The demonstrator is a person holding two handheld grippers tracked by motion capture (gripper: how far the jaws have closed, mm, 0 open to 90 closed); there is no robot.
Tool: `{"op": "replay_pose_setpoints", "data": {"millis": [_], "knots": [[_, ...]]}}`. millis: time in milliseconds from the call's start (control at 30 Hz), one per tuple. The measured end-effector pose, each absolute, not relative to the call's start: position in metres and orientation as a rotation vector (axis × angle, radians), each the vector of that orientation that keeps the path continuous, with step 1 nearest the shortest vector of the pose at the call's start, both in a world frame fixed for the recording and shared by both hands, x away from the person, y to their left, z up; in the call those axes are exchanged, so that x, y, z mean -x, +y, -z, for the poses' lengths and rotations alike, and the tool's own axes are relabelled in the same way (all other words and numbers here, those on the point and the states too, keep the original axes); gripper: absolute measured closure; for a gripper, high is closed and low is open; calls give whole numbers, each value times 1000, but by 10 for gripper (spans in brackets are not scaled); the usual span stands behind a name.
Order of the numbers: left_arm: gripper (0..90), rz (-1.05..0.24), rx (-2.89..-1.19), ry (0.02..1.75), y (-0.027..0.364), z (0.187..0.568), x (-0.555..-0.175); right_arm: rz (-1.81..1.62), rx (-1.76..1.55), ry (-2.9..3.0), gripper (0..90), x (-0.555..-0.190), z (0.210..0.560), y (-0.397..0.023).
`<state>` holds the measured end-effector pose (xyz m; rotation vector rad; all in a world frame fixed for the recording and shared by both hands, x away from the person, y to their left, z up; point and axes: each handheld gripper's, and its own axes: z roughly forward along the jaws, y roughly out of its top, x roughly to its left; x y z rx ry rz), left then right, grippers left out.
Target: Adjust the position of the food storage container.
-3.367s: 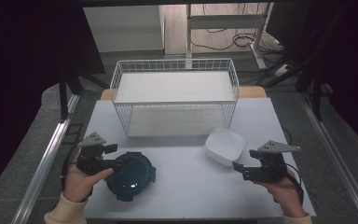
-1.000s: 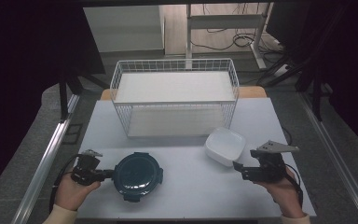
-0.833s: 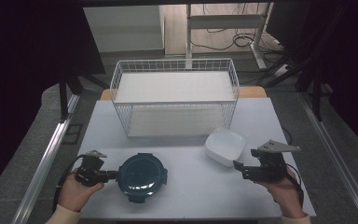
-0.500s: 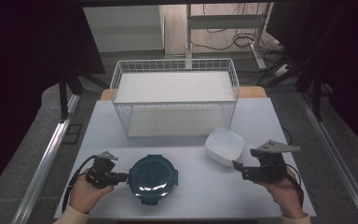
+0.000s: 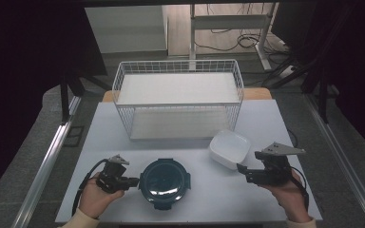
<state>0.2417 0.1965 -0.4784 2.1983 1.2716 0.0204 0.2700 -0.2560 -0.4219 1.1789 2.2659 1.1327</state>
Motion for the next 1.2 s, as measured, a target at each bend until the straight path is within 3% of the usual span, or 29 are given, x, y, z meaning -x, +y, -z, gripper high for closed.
{"op": "replay_pose_setpoints", "data": {"millis": [633,733,867,967,1067,1200], "knots": [[900,-35,-2190,1192,184,475,-246,-1132,-1192,2258,185,-270,422,-252],[874,-176,-2142,1220,196,461,-246,-1138,-1197,2235,176,-268,421,-252],[773,-271,-2026,1197,204,441,-236,-1182,-1196,2219,172,-266,417,-251],[528,-279,-1974,1189,205,435,-232,-1204,-1193,2220,168,-266,417,-248],[364,-249,-1942,1190,206,434,-231,-1241,-1190,2232,165,-266,416,-245],[280,-233,-1914,1202,212,433,-230,-1286,-1173,2253,162,-266,414,-238]]}}
